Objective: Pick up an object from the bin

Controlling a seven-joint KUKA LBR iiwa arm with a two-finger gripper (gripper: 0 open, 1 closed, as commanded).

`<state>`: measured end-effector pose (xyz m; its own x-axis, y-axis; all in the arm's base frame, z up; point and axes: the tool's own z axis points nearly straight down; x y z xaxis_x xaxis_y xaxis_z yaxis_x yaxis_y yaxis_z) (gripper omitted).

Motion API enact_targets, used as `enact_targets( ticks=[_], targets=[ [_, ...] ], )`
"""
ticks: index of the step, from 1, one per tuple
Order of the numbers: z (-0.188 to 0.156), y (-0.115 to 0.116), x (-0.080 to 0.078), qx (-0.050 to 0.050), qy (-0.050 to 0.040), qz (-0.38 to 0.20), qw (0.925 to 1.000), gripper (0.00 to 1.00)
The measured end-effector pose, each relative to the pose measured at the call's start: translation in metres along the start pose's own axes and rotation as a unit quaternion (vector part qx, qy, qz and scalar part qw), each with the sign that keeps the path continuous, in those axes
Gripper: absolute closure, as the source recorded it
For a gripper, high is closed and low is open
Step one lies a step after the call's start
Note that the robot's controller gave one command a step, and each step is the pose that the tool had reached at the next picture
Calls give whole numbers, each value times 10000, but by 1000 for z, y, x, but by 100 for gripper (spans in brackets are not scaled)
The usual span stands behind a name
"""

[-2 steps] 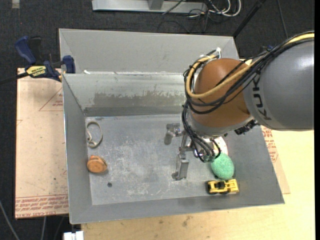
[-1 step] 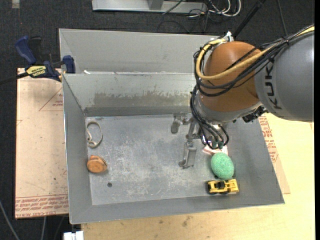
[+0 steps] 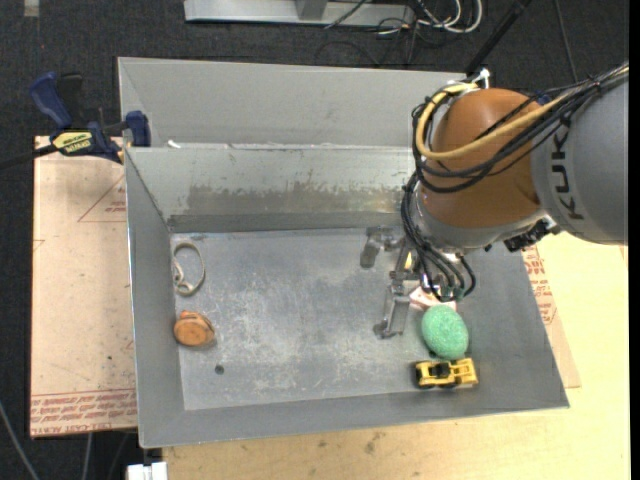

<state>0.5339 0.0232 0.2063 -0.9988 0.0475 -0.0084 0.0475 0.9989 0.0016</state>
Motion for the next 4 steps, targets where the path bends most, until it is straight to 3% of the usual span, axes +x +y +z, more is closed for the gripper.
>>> enact_targets(
  ticks=[1, 2, 3, 4],
  targets=[
    [-1, -11, 6, 7, 52, 99, 9999, 0],
    [32, -62, 23, 1, 15, 543, 9985, 0],
    [61, -86, 4, 11, 29, 789, 9969, 0],
    [55, -88, 6, 5, 42, -98, 9999, 0]
  ],
)
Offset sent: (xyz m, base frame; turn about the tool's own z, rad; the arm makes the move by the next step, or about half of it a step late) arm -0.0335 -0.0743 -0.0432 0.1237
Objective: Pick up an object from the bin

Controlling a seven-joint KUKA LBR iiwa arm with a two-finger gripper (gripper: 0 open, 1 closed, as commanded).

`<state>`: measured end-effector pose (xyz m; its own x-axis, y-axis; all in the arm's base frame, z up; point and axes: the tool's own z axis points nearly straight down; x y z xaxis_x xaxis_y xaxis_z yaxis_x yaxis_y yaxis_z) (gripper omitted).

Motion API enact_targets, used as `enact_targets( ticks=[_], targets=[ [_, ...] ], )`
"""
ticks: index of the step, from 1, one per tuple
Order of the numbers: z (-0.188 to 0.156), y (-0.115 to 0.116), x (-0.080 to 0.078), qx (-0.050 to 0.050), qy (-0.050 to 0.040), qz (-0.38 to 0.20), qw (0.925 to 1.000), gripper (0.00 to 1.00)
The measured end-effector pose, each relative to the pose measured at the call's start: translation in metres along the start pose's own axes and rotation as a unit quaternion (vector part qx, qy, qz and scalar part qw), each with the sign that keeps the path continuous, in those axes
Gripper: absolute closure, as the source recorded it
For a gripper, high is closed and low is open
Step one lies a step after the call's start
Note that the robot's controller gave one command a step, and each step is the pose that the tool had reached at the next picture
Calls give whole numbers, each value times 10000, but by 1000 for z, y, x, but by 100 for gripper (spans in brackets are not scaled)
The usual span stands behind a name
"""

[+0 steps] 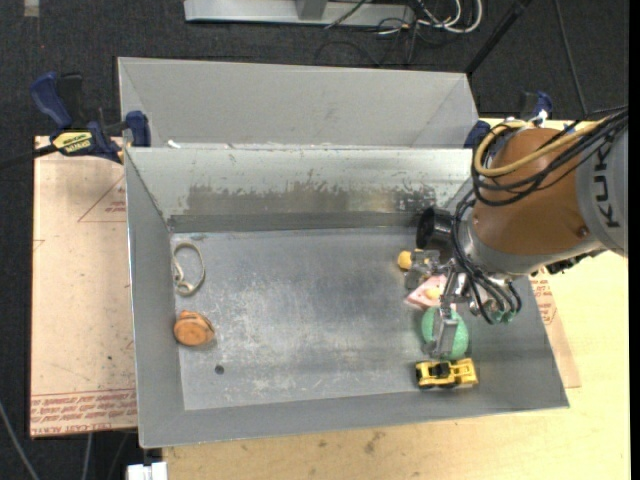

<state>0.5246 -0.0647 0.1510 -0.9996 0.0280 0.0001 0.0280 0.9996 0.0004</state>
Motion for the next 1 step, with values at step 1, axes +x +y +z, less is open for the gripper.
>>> enact_targets(
  ticks=[1],
  targets=[
    [17, -36, -5, -1, -19, -580, 9983, 0]
  ],
)
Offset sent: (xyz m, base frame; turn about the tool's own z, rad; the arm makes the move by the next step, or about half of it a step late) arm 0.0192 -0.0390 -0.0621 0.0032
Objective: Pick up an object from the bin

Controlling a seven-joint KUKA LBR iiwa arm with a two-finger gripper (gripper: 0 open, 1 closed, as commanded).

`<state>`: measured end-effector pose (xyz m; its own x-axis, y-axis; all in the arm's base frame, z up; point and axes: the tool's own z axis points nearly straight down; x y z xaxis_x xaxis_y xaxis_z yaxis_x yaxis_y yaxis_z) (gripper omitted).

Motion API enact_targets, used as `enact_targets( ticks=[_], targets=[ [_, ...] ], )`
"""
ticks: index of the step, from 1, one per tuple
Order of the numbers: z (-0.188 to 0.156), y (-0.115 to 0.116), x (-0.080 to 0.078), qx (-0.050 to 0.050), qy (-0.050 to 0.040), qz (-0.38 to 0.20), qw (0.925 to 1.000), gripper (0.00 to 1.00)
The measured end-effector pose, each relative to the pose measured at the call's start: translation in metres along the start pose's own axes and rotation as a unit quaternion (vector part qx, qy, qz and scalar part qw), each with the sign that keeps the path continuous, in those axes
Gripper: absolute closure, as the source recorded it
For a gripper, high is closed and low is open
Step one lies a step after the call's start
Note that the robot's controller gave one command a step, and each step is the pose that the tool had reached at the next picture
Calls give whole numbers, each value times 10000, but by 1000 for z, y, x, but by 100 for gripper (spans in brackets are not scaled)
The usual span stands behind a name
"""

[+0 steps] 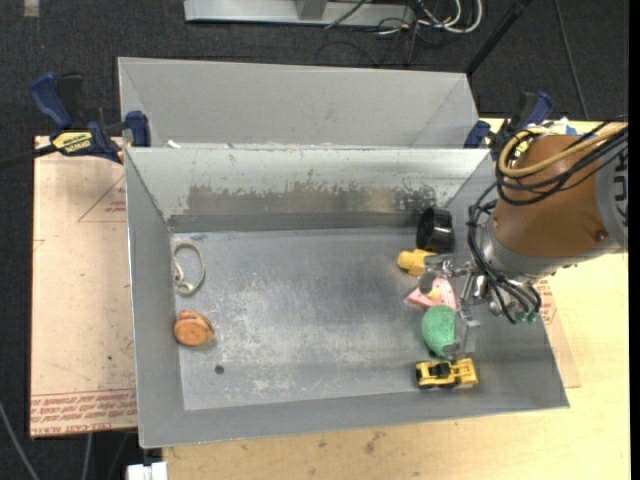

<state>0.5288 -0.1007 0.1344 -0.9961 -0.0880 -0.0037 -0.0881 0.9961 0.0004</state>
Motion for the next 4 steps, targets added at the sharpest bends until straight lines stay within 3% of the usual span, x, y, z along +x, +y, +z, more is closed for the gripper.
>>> enact_targets(
  ticks=[1, 2, 3, 4],
  targets=[
    [43, -5, -14, 2, 4, 590, 9983, 0],
    [55, -9, 18, -4, -12, 497, 9988, 0],
    [62, -29, 8, -27, -16, 611, 9981, 100],
    [62, -29, 8, -28, -16, 611, 9981, 100]
  ],
)
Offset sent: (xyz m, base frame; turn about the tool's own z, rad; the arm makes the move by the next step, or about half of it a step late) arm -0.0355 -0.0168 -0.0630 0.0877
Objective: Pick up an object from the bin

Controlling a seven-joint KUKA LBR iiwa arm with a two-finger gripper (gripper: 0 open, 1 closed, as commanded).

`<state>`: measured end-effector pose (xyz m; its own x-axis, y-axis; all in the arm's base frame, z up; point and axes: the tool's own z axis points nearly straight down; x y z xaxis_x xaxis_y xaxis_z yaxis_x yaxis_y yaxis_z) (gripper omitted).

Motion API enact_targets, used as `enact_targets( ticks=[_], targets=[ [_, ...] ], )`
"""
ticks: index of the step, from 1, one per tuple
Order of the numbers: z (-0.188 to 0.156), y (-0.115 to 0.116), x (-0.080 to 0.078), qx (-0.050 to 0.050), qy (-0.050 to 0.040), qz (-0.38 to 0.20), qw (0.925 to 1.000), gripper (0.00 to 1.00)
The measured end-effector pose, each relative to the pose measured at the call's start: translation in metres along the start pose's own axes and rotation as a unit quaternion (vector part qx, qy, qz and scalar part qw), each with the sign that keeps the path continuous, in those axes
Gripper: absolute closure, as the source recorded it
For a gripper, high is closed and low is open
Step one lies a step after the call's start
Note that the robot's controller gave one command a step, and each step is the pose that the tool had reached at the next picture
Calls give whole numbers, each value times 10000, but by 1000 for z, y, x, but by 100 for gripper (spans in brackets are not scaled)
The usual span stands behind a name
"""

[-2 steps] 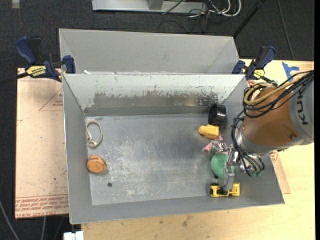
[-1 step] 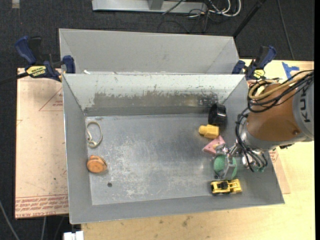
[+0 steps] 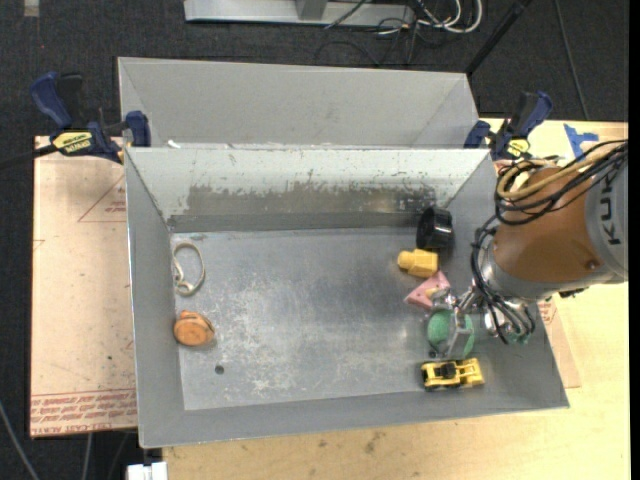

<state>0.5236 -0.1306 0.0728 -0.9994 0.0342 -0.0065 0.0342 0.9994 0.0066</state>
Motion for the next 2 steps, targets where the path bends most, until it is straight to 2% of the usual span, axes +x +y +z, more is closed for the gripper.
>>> enact_targets(
  ticks=[1, 2],
  targets=[
    [-105, -2, -2, 29, 17, 27, 10000, 100],
    [-105, -2, -2, 29, 18, 27, 10000, 100]
  ],
)
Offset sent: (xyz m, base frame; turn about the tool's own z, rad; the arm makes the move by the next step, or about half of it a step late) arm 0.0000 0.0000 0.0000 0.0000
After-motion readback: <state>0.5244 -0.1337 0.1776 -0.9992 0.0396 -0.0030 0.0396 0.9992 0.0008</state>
